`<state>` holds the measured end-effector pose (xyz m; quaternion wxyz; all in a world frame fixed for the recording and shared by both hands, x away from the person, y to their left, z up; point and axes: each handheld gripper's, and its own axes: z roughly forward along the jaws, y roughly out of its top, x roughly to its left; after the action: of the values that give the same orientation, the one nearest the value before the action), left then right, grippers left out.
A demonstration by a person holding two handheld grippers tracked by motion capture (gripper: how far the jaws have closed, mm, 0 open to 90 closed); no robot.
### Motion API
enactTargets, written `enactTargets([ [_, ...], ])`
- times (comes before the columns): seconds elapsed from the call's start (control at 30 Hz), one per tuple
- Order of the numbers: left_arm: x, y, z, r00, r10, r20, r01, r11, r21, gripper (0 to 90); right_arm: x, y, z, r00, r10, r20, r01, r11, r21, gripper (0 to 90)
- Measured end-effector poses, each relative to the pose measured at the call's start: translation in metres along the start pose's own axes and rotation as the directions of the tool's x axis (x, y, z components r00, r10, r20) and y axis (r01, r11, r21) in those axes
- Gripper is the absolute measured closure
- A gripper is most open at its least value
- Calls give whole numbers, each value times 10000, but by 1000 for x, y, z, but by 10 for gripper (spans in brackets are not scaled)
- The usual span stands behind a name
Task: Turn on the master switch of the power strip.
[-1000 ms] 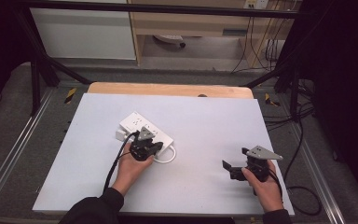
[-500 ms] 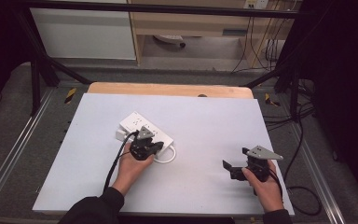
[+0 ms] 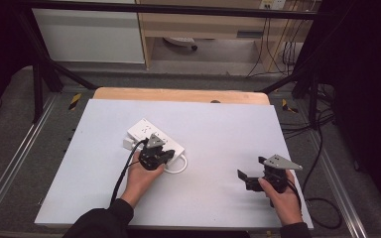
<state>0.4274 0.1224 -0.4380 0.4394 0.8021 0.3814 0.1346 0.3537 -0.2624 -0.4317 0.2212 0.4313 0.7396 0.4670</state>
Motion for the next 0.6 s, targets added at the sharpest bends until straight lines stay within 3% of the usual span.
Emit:
enactTargets([
  [0.37, -2, 2, -4, 10000, 10, 42, -8, 9994, -358, 900, 0, 0, 0, 10000, -27, 2, 27, 10000, -21, 28],
  [0.6, -3, 5, -6, 9999, 161, 39, -158, 9975, -685, 751, 0, 0, 0, 10000, -19, -5, 19, 10000, -7, 27],
])
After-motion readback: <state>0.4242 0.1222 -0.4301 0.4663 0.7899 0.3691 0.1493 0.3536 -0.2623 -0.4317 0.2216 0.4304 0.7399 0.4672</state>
